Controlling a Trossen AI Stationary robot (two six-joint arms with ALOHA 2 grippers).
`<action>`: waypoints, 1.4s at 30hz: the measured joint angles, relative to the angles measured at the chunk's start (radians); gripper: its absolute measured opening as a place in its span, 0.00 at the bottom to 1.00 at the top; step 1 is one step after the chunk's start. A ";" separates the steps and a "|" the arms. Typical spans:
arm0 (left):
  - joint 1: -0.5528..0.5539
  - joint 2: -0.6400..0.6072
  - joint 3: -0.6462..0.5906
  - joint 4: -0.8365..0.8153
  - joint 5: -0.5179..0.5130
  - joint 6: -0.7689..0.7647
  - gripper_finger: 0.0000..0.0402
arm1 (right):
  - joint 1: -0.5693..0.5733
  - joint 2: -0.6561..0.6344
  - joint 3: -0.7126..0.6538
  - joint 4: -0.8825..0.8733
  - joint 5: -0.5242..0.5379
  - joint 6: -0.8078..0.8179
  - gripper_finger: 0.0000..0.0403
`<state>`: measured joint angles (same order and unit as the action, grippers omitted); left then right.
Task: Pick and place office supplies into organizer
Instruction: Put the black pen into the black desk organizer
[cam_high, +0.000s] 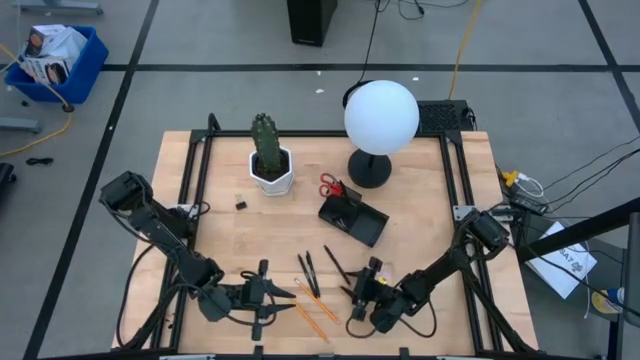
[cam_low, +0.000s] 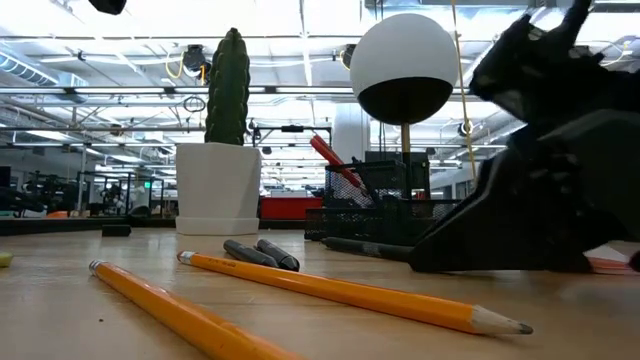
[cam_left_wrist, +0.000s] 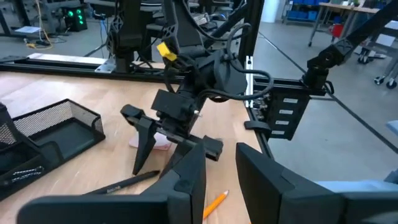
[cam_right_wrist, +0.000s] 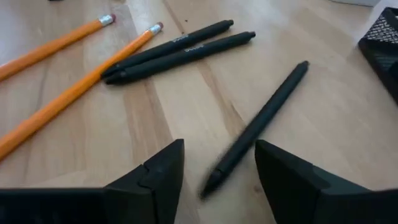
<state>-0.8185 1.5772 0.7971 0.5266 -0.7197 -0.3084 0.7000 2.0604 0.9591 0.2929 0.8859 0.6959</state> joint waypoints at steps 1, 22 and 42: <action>0.000 0.000 0.000 0.001 0.000 0.000 0.23 | -0.005 -0.001 0.001 -0.016 -0.008 0.013 0.46; 0.000 0.000 0.000 -0.016 0.004 -0.010 0.23 | -0.031 -0.004 0.001 -0.100 -0.059 0.016 0.08; 0.137 -0.001 0.001 -0.083 0.040 -0.192 0.28 | 0.002 -0.159 -0.004 -0.161 0.030 -0.154 0.05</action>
<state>-0.6817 1.5759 0.7979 0.4441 -0.6799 -0.5002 0.7018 1.9016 0.9554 0.1322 0.9160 0.5421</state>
